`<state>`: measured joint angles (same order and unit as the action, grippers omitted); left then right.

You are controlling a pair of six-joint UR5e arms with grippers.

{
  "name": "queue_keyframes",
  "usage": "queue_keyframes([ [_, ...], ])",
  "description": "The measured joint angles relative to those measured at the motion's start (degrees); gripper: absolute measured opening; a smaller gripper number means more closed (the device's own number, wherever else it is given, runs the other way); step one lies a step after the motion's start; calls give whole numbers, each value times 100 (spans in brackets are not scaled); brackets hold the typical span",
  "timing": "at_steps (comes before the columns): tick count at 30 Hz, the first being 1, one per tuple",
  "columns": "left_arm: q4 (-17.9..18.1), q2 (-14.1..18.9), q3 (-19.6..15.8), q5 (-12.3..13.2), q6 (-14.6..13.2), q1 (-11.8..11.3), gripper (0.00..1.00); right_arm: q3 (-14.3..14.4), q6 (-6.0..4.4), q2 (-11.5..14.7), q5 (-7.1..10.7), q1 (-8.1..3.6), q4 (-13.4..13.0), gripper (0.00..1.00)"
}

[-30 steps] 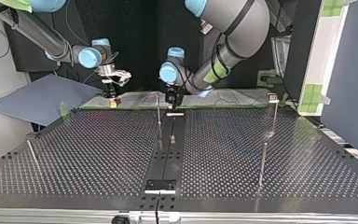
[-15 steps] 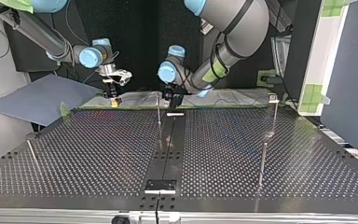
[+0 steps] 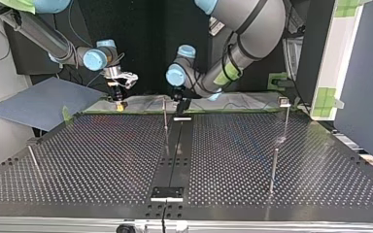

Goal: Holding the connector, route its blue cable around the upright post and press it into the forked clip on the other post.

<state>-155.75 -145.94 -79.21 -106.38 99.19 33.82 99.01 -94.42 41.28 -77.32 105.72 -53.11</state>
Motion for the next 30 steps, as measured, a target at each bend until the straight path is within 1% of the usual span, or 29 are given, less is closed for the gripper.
queue_keyframes([
  [4, 222, 176, -239, 203, 218, -10, 100, -2, -5, 0, 18, 4, 7, 0],
  [6, 337, 206, -351, 288, 276, -3, 100, -4, -9, -1, 21, 5, 15, 0],
  [10, 571, 227, -524, 499, 302, 25, 100, -8, -18, -1, 23, 6, 32, 0],
  [13, 589, 228, -557, 564, 263, 52, 100, -13, -20, -1, 22, 6, 34, 0],
  [19, 460, 229, -566, 591, 118, 86, 100, -16, -32, -4, 22, 6, 36, 0],
  [25, 448, 229, -568, 567, 89, 124, 100, -17, -42, -7, 22, 7, 36, 0],
  [30, 472, 230, -568, 476, 84, 160, 100, -17, -44, -9, 23, 12, 36, 0],
])
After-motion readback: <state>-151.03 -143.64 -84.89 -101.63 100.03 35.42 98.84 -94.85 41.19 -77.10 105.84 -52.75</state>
